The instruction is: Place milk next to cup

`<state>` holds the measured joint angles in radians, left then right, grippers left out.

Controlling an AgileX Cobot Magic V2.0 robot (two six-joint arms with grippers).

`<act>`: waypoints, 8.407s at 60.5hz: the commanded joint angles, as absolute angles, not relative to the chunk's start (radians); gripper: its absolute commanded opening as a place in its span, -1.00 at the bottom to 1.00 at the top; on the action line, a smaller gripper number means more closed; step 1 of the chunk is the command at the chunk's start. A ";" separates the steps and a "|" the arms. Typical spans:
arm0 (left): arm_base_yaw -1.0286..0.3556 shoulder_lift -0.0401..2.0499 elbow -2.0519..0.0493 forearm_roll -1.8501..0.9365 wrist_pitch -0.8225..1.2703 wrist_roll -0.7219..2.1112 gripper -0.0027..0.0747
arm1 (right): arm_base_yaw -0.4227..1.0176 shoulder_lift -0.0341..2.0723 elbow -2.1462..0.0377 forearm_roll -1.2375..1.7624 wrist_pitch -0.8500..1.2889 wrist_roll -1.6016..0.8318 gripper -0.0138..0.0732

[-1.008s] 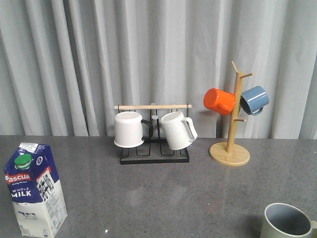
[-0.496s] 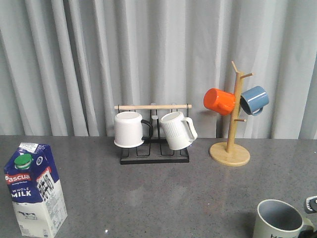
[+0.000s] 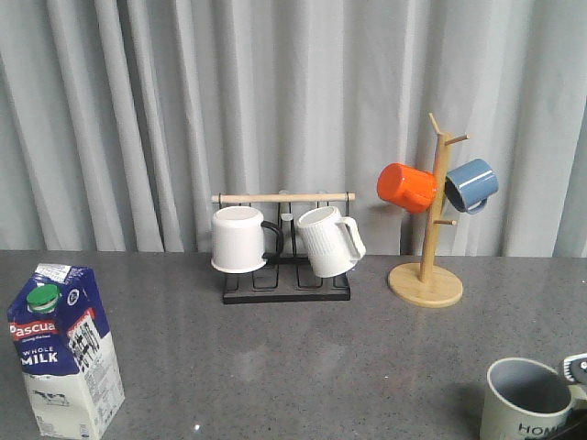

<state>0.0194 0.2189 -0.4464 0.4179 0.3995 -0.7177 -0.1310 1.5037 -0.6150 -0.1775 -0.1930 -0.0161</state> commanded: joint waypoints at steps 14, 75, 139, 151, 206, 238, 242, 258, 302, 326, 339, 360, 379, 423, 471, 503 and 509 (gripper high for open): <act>0.016 0.238 -0.480 0.419 0.339 -0.717 -0.03 | 0.031 1.295 -0.647 -0.190 -0.237 0.075 -0.70; 0.016 0.238 -0.480 0.419 0.338 -0.717 -0.03 | 0.284 1.601 -0.925 -0.150 0.060 0.107 -0.43; 0.016 0.238 -0.480 0.419 0.338 -0.717 -0.03 | 0.284 1.324 -0.917 0.092 0.510 -0.046 0.09; 0.016 0.238 -0.480 0.419 0.339 -0.718 -0.03 | 0.284 1.153 -0.917 0.278 0.712 -0.239 -0.06; 0.016 0.376 -0.628 -0.134 0.625 -0.038 0.11 | 0.282 0.469 -0.456 0.268 0.548 -0.290 -0.69; 0.016 0.810 -1.197 -0.130 1.022 0.197 0.58 | 0.282 0.469 -0.383 0.285 0.497 -0.290 -0.69; 0.016 0.835 -1.230 -0.130 1.020 0.193 0.58 | 0.282 0.469 -0.383 0.285 0.497 -0.290 -0.69; 0.016 0.843 -1.242 -0.157 1.009 0.191 0.58 | 0.282 0.469 -0.383 0.285 0.496 -0.290 -0.69; 0.016 1.312 -1.749 -0.147 1.219 0.142 0.58 | 0.282 0.469 -0.382 0.285 0.498 -0.290 -0.69; 0.016 1.513 -1.832 -0.145 1.248 0.142 0.58 | 0.282 0.469 -0.382 0.276 0.509 -0.290 -0.69; 0.016 1.553 -1.832 -0.149 1.230 0.146 0.58 | 0.282 0.469 -0.382 0.276 0.510 -0.290 -0.69; 0.016 1.621 -1.832 -0.170 1.222 0.161 0.58 | 0.282 0.469 -0.382 0.274 0.511 -0.290 -0.69; 0.016 1.711 -1.832 -0.183 1.237 0.162 0.58 | 0.282 0.469 -0.382 0.272 0.511 -0.290 -0.69; 0.016 1.792 -1.832 -0.183 1.222 0.162 0.12 | 0.282 0.469 -0.382 0.272 0.510 -0.290 -0.69; -0.023 1.744 -2.011 -0.593 1.246 0.207 -0.47 | 0.282 0.469 -0.382 0.272 0.512 -0.290 -0.69; -0.278 1.896 -2.217 -0.508 1.242 0.159 -0.47 | 0.282 0.469 -0.382 0.273 0.513 -0.290 -0.69; -0.302 1.910 -2.215 -0.437 1.249 0.138 -0.47 | 0.282 0.469 -0.382 0.273 0.513 -0.290 -0.69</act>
<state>-0.2779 1.9543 -2.1870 -0.4706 1.2695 0.1719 0.2837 0.4660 -0.3535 0.2692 0.5706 -0.2910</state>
